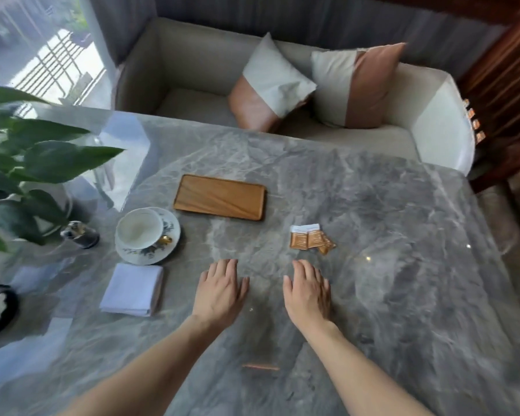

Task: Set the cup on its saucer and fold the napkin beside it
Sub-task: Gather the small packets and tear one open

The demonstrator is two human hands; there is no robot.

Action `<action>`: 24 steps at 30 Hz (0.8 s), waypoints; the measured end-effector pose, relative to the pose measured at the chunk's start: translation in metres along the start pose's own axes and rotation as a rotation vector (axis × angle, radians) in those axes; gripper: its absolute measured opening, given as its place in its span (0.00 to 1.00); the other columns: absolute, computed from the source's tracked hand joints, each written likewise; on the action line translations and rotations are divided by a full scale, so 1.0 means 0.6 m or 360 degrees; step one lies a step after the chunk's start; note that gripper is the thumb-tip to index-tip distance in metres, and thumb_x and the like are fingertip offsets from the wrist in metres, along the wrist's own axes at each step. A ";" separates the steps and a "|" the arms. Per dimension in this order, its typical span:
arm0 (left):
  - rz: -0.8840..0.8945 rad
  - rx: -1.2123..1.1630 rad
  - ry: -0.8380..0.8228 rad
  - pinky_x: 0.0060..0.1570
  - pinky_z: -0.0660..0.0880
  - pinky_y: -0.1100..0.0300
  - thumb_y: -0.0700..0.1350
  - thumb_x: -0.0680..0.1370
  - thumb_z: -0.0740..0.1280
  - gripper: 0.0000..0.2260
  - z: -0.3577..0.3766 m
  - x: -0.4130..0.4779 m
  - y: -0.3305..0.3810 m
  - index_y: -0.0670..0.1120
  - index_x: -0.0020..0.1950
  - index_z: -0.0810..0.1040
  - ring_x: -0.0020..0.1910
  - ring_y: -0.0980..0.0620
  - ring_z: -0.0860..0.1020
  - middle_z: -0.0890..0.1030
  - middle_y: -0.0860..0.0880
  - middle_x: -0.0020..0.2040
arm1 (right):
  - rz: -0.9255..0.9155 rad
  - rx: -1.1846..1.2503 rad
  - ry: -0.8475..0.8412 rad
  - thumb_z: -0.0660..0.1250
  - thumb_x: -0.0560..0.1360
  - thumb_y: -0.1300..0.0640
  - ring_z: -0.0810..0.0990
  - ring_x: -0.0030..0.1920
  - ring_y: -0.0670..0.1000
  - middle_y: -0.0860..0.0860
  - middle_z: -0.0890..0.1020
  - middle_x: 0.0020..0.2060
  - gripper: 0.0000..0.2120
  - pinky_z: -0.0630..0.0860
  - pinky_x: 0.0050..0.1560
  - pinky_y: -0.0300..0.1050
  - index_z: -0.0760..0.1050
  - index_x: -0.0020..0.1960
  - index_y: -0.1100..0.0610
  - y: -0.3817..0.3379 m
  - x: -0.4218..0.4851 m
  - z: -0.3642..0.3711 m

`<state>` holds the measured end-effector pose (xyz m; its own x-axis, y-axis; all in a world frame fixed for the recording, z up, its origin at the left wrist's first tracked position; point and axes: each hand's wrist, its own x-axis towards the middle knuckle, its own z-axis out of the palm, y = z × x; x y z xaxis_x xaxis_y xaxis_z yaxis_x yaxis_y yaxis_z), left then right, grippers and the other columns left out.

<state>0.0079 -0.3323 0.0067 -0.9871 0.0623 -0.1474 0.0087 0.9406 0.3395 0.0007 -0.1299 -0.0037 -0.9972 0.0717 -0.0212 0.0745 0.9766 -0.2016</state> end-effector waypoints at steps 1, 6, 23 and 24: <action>0.0000 -0.0016 -0.0024 0.61 0.72 0.48 0.59 0.82 0.55 0.24 0.006 0.012 0.020 0.45 0.70 0.72 0.63 0.44 0.76 0.78 0.46 0.63 | 0.0010 -0.0012 -0.0003 0.63 0.75 0.46 0.79 0.54 0.54 0.49 0.79 0.54 0.16 0.76 0.49 0.53 0.73 0.59 0.51 0.020 0.008 -0.007; -0.0037 -0.0055 -0.0093 0.60 0.72 0.47 0.58 0.81 0.56 0.21 0.038 0.087 0.107 0.45 0.65 0.74 0.60 0.41 0.77 0.79 0.44 0.60 | 0.0061 -0.0002 -0.0018 0.66 0.76 0.50 0.79 0.53 0.57 0.53 0.80 0.51 0.11 0.76 0.49 0.54 0.76 0.56 0.53 0.104 0.059 -0.033; -0.0557 -0.0064 0.0009 0.58 0.70 0.48 0.60 0.77 0.67 0.22 0.127 0.244 0.249 0.43 0.59 0.72 0.59 0.42 0.73 0.76 0.43 0.58 | 0.0166 0.0295 -0.0267 0.62 0.80 0.49 0.77 0.59 0.56 0.52 0.82 0.53 0.09 0.67 0.58 0.52 0.76 0.51 0.53 0.162 0.215 -0.034; -0.0569 -0.0098 0.0012 0.57 0.70 0.48 0.58 0.77 0.68 0.20 0.126 0.242 0.248 0.43 0.57 0.72 0.59 0.41 0.74 0.77 0.43 0.57 | 0.0177 0.0295 -0.0284 0.63 0.79 0.47 0.77 0.59 0.56 0.52 0.82 0.53 0.10 0.68 0.59 0.52 0.76 0.52 0.54 0.157 0.217 -0.032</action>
<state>-0.1219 -0.1579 -0.0342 -0.9273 -0.2693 -0.2601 -0.3464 0.8807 0.3230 -0.1225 -0.0247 -0.0067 -0.9671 0.1238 -0.2222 0.2000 0.9099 -0.3635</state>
